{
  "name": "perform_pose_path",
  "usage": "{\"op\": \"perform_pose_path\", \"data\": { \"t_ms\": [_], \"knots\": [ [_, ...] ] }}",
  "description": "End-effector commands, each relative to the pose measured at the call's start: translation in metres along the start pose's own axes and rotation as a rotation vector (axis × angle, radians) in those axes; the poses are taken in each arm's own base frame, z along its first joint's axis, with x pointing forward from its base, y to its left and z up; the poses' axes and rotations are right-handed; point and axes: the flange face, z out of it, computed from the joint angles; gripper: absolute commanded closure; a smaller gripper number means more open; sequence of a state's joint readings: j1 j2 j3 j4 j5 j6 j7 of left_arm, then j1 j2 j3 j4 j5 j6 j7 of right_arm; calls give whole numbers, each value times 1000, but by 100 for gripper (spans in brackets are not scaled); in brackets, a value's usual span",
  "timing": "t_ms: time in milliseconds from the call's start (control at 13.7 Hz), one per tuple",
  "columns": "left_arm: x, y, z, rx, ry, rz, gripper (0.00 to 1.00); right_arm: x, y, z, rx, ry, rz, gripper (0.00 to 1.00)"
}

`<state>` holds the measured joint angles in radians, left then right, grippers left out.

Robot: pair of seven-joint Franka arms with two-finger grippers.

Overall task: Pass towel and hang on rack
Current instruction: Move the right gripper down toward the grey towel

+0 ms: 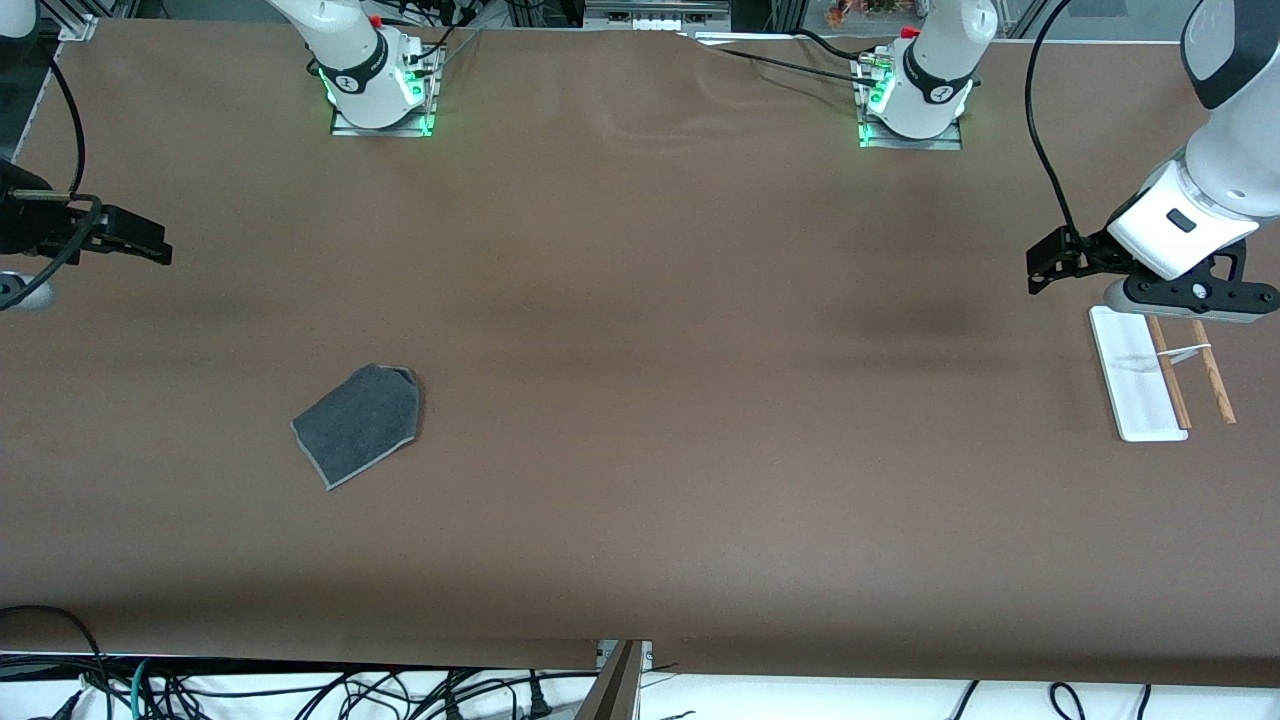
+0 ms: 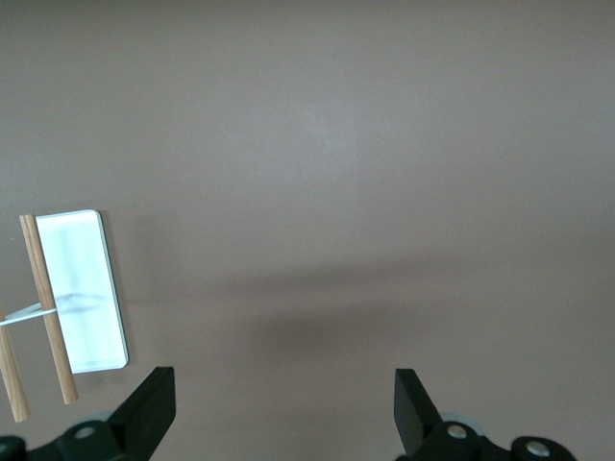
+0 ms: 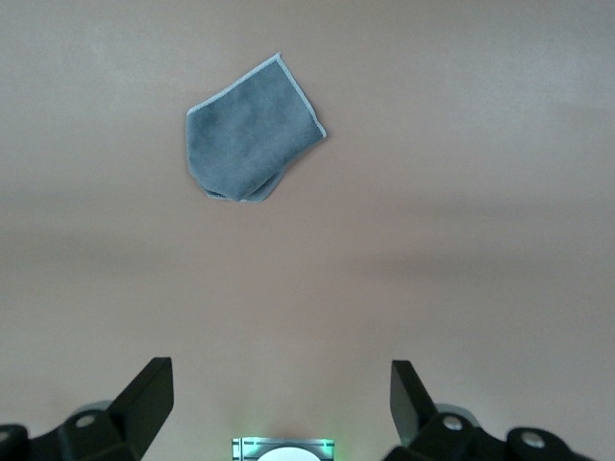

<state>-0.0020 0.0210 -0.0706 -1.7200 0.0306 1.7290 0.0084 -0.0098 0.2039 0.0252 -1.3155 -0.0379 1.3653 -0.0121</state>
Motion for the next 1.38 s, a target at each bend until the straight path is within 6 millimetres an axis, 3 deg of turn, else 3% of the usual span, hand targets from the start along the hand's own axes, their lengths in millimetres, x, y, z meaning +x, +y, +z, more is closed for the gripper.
{"op": "perform_pose_path", "data": {
  "t_ms": [0,437,946,1165,1310],
  "knots": [
    [1,-4,2,-8,-16,-5,0,-2,-2,-1,2,13,-11,0],
    [2,-1,2,-4,-16,-5,0,1,-3,2,4,12,-13,0],
    [2,-3,3,-4,-17,-3,0,59,-15,67,2,11,-28,0],
    [1,-2,2,-4,-19,-2,0,100,-24,116,9,46,-49,0],
    [1,3,2,-4,-20,3,0,123,-36,153,0,58,-156,0]
  ]
}}
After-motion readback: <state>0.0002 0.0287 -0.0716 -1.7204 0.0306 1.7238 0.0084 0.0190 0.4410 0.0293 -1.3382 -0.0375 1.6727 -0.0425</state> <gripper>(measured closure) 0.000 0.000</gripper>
